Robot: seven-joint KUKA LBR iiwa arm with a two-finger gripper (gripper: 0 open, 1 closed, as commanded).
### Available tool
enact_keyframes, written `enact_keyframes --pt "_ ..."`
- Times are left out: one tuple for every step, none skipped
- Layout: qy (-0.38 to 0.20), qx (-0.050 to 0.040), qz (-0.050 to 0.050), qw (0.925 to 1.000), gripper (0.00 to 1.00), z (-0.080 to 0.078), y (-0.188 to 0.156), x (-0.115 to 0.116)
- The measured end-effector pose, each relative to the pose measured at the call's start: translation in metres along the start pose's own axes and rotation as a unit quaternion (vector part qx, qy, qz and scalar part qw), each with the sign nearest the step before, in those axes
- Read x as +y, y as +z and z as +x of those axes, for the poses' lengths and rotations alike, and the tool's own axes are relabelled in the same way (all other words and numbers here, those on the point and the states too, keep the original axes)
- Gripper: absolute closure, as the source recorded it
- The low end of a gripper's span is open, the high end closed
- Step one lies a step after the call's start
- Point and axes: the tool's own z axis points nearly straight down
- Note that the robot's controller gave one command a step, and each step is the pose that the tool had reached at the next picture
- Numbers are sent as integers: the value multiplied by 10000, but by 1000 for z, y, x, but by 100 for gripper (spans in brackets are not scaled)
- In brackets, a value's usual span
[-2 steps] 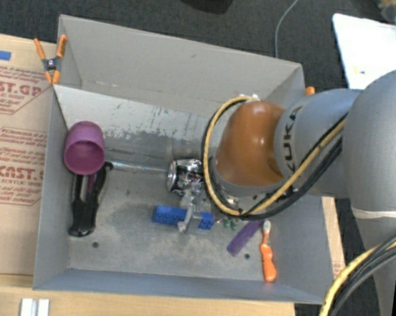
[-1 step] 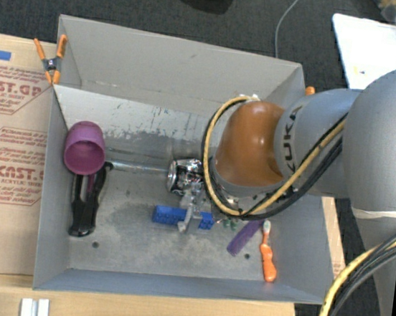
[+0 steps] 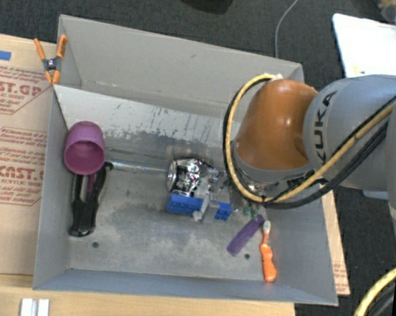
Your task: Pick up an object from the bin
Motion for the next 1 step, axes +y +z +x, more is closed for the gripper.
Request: enact_keyframes --pt "-343 35 5 9994 100 17 -75 13"
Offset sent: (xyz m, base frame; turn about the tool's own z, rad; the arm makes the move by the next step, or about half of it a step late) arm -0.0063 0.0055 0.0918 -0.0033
